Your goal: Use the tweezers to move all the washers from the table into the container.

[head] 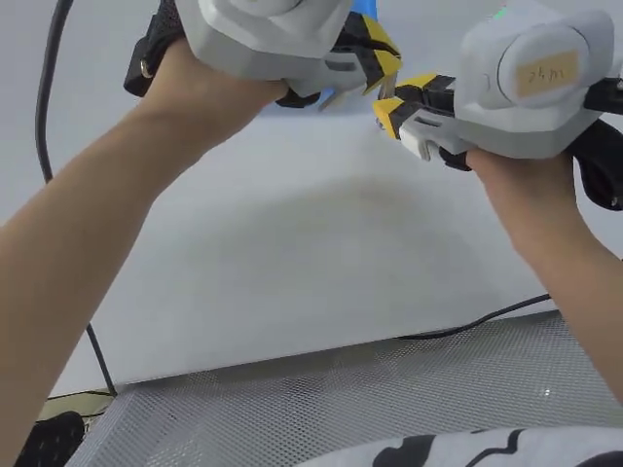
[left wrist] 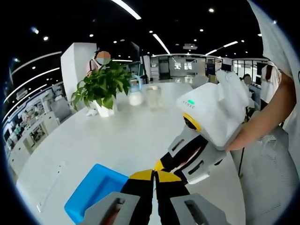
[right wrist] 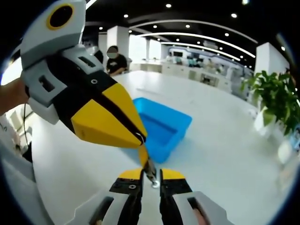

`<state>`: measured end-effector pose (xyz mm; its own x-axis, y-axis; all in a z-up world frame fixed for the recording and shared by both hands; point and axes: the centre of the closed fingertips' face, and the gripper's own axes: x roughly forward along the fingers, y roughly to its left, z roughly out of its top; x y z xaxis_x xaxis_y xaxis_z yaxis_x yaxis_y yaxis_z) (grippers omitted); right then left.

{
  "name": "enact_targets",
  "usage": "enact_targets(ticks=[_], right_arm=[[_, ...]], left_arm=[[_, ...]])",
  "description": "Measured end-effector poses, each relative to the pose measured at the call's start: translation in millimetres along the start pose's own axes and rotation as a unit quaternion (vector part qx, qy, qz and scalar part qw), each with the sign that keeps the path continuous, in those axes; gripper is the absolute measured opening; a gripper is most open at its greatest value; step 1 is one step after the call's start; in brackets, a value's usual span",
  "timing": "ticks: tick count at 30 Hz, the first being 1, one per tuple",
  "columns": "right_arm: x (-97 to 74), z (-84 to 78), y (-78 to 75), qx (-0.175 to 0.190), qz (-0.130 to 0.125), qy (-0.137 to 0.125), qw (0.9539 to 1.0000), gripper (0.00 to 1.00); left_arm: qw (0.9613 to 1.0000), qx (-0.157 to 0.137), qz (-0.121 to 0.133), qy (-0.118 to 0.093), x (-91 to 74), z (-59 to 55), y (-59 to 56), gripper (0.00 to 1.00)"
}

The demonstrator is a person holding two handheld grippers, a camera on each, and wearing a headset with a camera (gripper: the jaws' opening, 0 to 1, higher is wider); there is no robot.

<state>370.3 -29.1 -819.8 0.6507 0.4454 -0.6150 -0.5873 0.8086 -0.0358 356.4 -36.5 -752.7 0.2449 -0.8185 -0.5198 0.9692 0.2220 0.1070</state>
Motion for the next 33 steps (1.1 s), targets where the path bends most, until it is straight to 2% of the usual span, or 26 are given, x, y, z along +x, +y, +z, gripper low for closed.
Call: enact_targets(ticks=[9,11,14,18,21,27,29,31,33], right_arm=[[5.9,-1.9,2.5,-0.029,0.028,0.013,0.9991,0.08],[7.8,-3.2,2.2,-0.054,0.036,0.021,0.9977,0.08],[9.4,-2.0,4.0,-0.064,0.054,0.024,0.9962,0.08],[9.4,-3.7,4.5,-0.110,0.074,0.037,0.9904,0.06],[8.0,-5.5,5.2,-0.135,0.069,0.040,0.9876,0.04],[7.0,-6.0,3.5,-0.132,0.056,0.036,0.9891,0.03],[7.5,-5.6,3.4,-0.140,0.052,0.040,0.9880,0.03],[6.4,-6.2,2.7,-0.161,0.045,0.049,0.9847,0.03],[4.0,-2.2,4.6,-0.159,0.046,0.044,0.9853,0.03]], left_arm=[[1.0000,-0.001,-0.001,0.001,-1.5,-0.4,-1.8,0.00],[1.0000,0.000,-0.002,0.002,-1.6,-0.4,-2.2,0.00],[1.0000,0.005,-0.004,0.005,-1.2,0.1,-3.5,0.00],[0.9999,0.012,-0.008,0.006,0.6,1.7,-6.0,0.00],[0.9999,0.010,-0.010,0.003,2.1,3.1,-7.2,0.00],[0.9998,0.014,-0.015,0.004,4.4,3.3,-11.6,0.00],[0.9997,0.018,-0.014,0.008,3.7,2.2,-11.8,0.00],[0.9995,0.023,-0.015,0.014,2.5,1.1,-12.4,0.00],[0.9996,0.022,-0.016,0.010,-1.3,3.4,-12.7,0.00]])
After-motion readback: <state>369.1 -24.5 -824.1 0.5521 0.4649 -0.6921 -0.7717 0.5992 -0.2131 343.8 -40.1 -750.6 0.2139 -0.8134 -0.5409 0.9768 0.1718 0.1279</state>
